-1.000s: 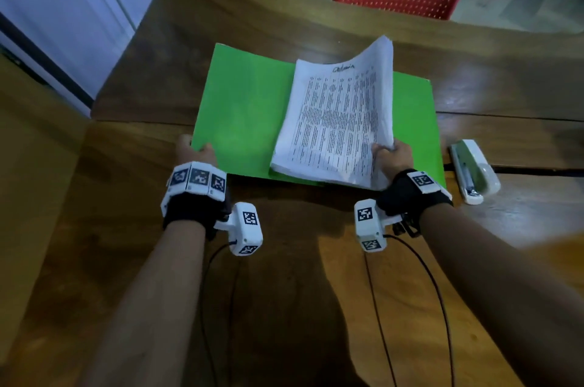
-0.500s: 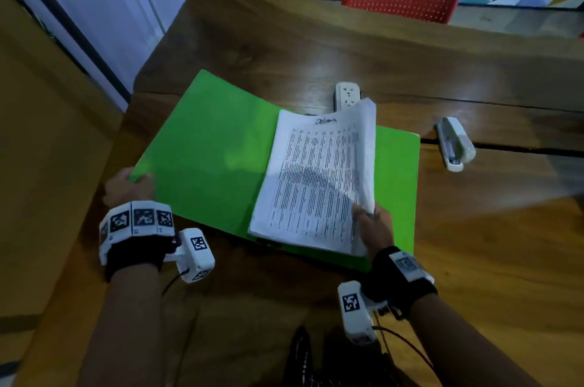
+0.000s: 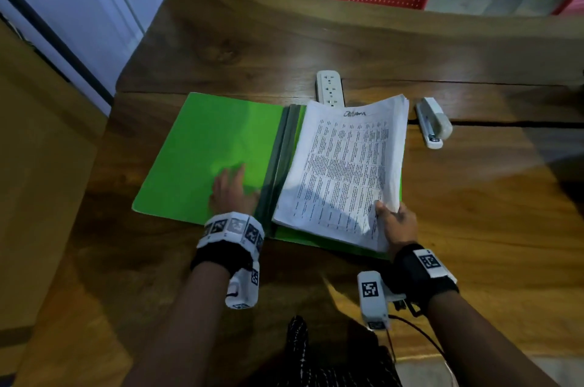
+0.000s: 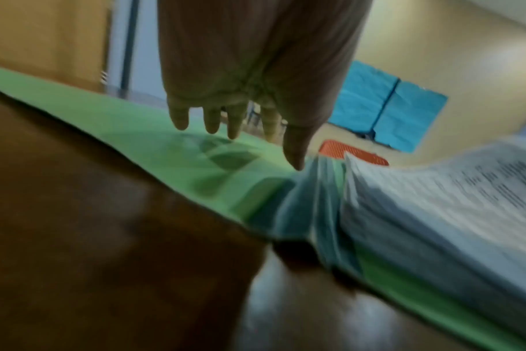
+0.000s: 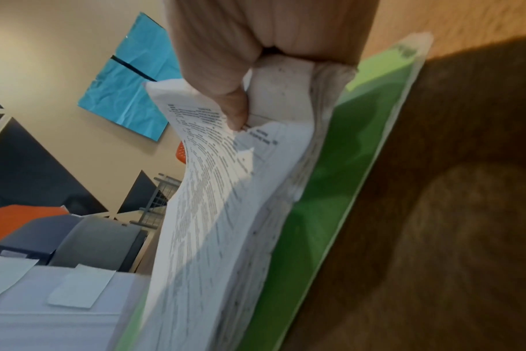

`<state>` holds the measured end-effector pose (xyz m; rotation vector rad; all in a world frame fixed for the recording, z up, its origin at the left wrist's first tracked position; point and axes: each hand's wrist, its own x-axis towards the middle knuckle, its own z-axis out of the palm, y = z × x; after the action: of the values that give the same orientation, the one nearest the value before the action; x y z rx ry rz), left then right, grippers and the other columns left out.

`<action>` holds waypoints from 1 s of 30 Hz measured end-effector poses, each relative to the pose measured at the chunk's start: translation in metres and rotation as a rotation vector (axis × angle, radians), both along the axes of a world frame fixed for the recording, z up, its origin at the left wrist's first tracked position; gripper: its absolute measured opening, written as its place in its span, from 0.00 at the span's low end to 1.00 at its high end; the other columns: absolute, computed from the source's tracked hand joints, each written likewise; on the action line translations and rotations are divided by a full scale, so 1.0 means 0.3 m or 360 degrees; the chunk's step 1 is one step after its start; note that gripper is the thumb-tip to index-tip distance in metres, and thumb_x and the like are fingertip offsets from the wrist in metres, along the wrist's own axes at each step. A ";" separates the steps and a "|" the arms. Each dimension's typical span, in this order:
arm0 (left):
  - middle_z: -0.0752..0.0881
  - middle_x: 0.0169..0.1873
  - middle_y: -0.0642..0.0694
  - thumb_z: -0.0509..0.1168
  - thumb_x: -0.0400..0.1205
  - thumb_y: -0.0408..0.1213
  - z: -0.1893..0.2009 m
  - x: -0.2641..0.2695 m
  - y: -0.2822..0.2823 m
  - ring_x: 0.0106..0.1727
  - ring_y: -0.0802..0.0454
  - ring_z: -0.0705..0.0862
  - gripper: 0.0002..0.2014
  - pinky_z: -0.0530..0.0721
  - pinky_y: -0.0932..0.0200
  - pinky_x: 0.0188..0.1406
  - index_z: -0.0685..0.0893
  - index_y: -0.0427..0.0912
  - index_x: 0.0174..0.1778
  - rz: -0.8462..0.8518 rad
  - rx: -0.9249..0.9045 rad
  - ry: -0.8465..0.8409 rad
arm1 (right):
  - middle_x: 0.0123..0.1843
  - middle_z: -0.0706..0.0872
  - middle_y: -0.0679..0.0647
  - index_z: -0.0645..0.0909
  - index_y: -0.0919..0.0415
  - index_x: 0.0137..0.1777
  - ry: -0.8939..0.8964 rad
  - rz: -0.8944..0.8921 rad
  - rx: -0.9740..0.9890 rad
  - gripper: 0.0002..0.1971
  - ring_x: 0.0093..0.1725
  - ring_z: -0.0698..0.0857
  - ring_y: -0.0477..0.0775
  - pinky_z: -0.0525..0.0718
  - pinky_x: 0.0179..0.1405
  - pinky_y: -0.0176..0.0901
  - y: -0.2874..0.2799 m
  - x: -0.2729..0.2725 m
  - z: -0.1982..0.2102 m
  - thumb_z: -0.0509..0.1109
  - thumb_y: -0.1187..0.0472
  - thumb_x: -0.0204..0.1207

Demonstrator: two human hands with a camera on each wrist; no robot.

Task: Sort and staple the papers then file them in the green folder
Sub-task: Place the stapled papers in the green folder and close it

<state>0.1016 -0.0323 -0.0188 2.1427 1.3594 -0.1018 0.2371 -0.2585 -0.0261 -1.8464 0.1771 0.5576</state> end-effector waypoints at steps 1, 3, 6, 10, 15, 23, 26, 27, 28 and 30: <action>0.51 0.84 0.43 0.63 0.81 0.44 -0.018 0.021 -0.020 0.84 0.38 0.49 0.31 0.55 0.35 0.79 0.59 0.52 0.80 -0.0127 -0.0035 0.0063 | 0.70 0.77 0.72 0.67 0.76 0.71 0.0046 -0.0006 0.0008 0.24 0.66 0.80 0.66 0.84 0.60 0.52 -0.009 0.010 0.002 0.65 0.63 0.78; 0.44 0.84 0.45 0.58 0.84 0.47 -0.046 0.034 -0.044 0.84 0.38 0.42 0.30 0.50 0.29 0.78 0.55 0.56 0.81 -0.0207 -0.0088 0.0226 | 0.72 0.76 0.70 0.64 0.74 0.74 0.0105 0.0005 -0.0018 0.27 0.69 0.77 0.68 0.78 0.69 0.61 -0.017 0.020 0.012 0.65 0.61 0.78; 0.41 0.84 0.48 0.55 0.84 0.49 -0.065 0.002 -0.063 0.84 0.37 0.38 0.29 0.46 0.25 0.77 0.53 0.59 0.81 -0.0116 -0.0110 0.0268 | 0.70 0.77 0.71 0.64 0.73 0.74 0.0165 0.0002 -0.0027 0.27 0.68 0.78 0.68 0.76 0.70 0.63 -0.012 0.016 0.024 0.65 0.62 0.78; 0.41 0.84 0.49 0.56 0.85 0.46 -0.055 -0.032 -0.120 0.84 0.39 0.37 0.28 0.44 0.26 0.77 0.54 0.59 0.80 0.0015 -0.0133 0.0221 | 0.63 0.82 0.68 0.71 0.76 0.68 0.0105 0.0128 -0.0071 0.20 0.58 0.81 0.59 0.79 0.62 0.55 -0.003 0.004 0.036 0.63 0.66 0.79; 0.43 0.84 0.47 0.57 0.84 0.46 -0.042 -0.023 -0.114 0.83 0.37 0.38 0.28 0.45 0.27 0.78 0.55 0.56 0.81 0.0052 -0.0186 0.0257 | 0.59 0.83 0.77 0.76 0.76 0.61 -0.0045 0.0168 -0.0199 0.15 0.61 0.82 0.73 0.81 0.63 0.60 0.035 -0.008 0.024 0.64 0.65 0.79; 0.54 0.82 0.41 0.63 0.80 0.47 0.000 0.008 -0.029 0.81 0.33 0.53 0.31 0.62 0.30 0.77 0.61 0.51 0.78 0.0085 -0.0117 0.0312 | 0.54 0.85 0.72 0.75 0.79 0.58 -0.0082 0.0154 -0.0380 0.17 0.47 0.81 0.58 0.80 0.48 0.51 0.093 -0.015 0.003 0.64 0.62 0.79; 0.53 0.82 0.37 0.62 0.79 0.54 0.031 -0.041 0.050 0.81 0.32 0.56 0.39 0.64 0.33 0.76 0.52 0.47 0.82 0.0088 -0.0108 0.0420 | 0.69 0.78 0.72 0.66 0.73 0.72 -0.0114 0.0110 -0.0469 0.23 0.64 0.80 0.67 0.79 0.63 0.55 0.087 -0.018 0.010 0.64 0.65 0.79; 0.53 0.82 0.34 0.59 0.82 0.52 0.050 -0.083 0.065 0.80 0.33 0.60 0.37 0.66 0.35 0.74 0.48 0.49 0.83 0.0022 -0.0104 0.0576 | 0.70 0.77 0.71 0.63 0.69 0.74 -0.0130 0.0058 -0.0475 0.26 0.67 0.78 0.69 0.78 0.67 0.58 0.083 -0.020 0.013 0.66 0.67 0.77; 0.58 0.81 0.33 0.55 0.85 0.47 0.051 -0.121 0.083 0.76 0.34 0.67 0.31 0.72 0.38 0.70 0.47 0.53 0.81 -0.0025 -0.0070 0.0592 | 0.70 0.76 0.69 0.61 0.66 0.74 -0.0171 -0.0002 -0.0501 0.29 0.68 0.77 0.70 0.77 0.68 0.62 0.081 -0.023 0.019 0.67 0.68 0.75; 0.76 0.70 0.32 0.51 0.86 0.40 0.021 -0.179 0.149 0.58 0.39 0.82 0.25 0.84 0.45 0.52 0.57 0.60 0.79 -0.0103 -0.0067 0.0636 | 0.75 0.70 0.65 0.60 0.59 0.75 -0.0374 0.0025 -0.0766 0.34 0.73 0.71 0.67 0.71 0.72 0.67 0.088 -0.037 0.041 0.72 0.66 0.71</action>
<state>0.0479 0.0124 -0.0126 2.2078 1.4858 -0.6070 0.2260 -0.2321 -0.0139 -2.3651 0.1470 0.3190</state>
